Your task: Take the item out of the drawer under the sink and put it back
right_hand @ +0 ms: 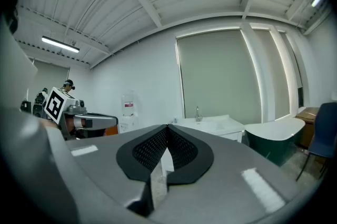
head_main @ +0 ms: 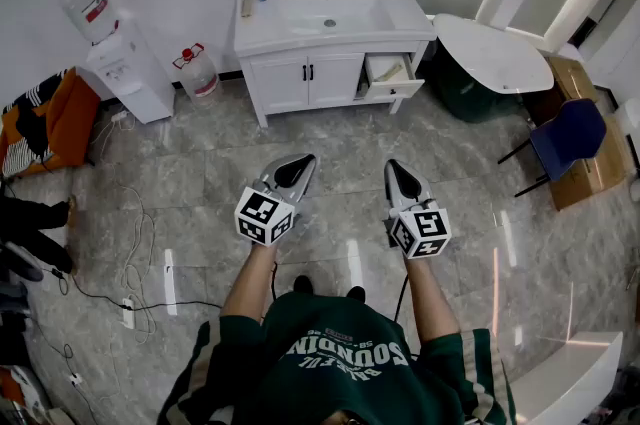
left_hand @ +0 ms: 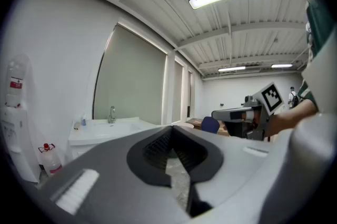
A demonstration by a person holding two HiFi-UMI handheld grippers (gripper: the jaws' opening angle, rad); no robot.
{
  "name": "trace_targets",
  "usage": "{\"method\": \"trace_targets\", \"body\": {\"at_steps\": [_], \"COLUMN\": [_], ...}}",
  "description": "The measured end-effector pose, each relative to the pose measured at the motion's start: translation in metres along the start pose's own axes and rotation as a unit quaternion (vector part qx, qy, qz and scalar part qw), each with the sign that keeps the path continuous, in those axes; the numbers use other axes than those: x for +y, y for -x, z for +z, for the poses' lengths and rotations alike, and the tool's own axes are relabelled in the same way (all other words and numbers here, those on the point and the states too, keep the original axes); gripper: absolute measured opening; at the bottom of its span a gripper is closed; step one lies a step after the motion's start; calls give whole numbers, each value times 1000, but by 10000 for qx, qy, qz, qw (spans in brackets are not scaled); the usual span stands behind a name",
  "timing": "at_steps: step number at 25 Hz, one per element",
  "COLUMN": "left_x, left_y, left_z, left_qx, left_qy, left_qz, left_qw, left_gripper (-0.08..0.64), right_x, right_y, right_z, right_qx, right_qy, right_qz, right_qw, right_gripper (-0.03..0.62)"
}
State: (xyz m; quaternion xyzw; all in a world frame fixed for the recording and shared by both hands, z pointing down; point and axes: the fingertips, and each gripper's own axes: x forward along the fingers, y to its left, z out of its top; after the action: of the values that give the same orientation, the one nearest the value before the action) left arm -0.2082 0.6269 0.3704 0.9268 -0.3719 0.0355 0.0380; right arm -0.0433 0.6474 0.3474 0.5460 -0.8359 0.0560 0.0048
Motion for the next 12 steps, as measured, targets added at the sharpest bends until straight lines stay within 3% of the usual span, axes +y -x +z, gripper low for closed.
{"method": "trace_targets", "body": {"at_steps": [12], "left_x": [17], "left_y": [2], "left_z": [-6], "left_qx": [-7], "left_qy": [73], "left_qz": [-174], "left_qw": [9998], "left_gripper": [51], "right_x": [11], "right_y": [-19], "right_z": [-10], "right_qx": [187], "right_qy": [-113], "right_qz": [-135], "right_qw": [9997], "right_gripper": [2]}}
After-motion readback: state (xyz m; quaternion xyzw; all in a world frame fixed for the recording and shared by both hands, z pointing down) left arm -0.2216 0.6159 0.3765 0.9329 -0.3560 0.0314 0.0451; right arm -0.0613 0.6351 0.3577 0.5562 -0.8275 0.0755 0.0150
